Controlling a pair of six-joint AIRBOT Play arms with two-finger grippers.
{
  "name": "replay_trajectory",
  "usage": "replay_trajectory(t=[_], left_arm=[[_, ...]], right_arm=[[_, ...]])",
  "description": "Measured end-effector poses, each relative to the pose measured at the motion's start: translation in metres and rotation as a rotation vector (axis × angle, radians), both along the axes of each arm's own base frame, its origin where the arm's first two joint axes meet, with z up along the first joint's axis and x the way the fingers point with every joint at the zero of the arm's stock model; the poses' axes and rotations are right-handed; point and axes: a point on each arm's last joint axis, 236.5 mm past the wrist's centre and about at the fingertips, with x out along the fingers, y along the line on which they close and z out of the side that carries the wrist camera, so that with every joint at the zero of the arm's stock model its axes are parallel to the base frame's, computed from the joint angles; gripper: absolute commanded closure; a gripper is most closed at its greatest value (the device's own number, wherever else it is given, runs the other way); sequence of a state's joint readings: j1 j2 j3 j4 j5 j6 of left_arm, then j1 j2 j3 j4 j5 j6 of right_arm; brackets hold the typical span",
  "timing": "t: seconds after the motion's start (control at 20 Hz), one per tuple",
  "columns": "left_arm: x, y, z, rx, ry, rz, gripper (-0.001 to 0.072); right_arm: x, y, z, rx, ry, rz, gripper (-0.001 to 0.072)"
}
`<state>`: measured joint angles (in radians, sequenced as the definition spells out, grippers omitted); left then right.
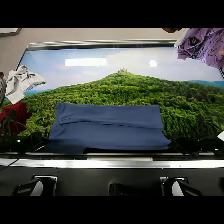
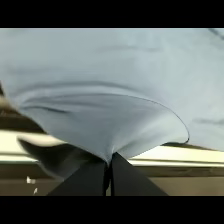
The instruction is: Fold the clothes and pants, and hang the long-sleeved shirts on hangers.
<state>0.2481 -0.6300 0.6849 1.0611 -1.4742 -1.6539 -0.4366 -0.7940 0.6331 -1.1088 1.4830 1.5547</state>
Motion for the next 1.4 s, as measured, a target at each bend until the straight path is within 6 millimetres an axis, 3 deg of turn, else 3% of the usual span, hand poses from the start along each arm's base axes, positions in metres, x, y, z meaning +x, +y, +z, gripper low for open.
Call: replay_trajectory(t=[0.3, 0.75, 1.0, 1.2, 1.25, 1.3, 1.35, 1.4], left_arm=[[0.063, 0.002, -0.008, -0.057, -0.038, -0.014, 0.069], [0.159, 0.019, -0.043, -0.086, -0.02, -0.029, 0.069], [0.198, 0.013, -0.064, -0.088, -0.005, -0.073, 0.069], [0.217, 0.006, -0.083, -0.09, 0.021, -0.082, 0.0688], [0.22, 0.006, -0.087, -0.089, 0.026, -0.073, 0.0662], [0.222, 0.007, -0.091, -0.087, 0.031, -0.068, 0.0495], [0.225, 0.007, -0.094, -0.085, 0.033, -0.064, 0.0275], [0.227, 0.007, -0.096, -0.084, 0.033, -0.053, 0.0102]], right_arm=[[0.059, 0.007, 0.01, -0.002, -0.134, 0.073, 0.0685], [0.153, 0.01, -0.018, -0.167, -0.19, 0.146, 0.0684], [0.184, 0.008, -0.031, -0.18, -0.2, 0.133, 0.0683], [0.197, 0.01, -0.048, -0.164, -0.193, 0.108, 0.0677], [0.198, 0.01, -0.053, -0.159, -0.184, 0.104, 0.0574], [0.199, 0.01, -0.059, -0.157, -0.175, 0.101, 0.038], [0.2, 0.01, -0.063, -0.154, -0.168, 0.099, 0.0251], [0.201, 0.009, -0.064, -0.153, -0.163, 0.095, 0.023]])
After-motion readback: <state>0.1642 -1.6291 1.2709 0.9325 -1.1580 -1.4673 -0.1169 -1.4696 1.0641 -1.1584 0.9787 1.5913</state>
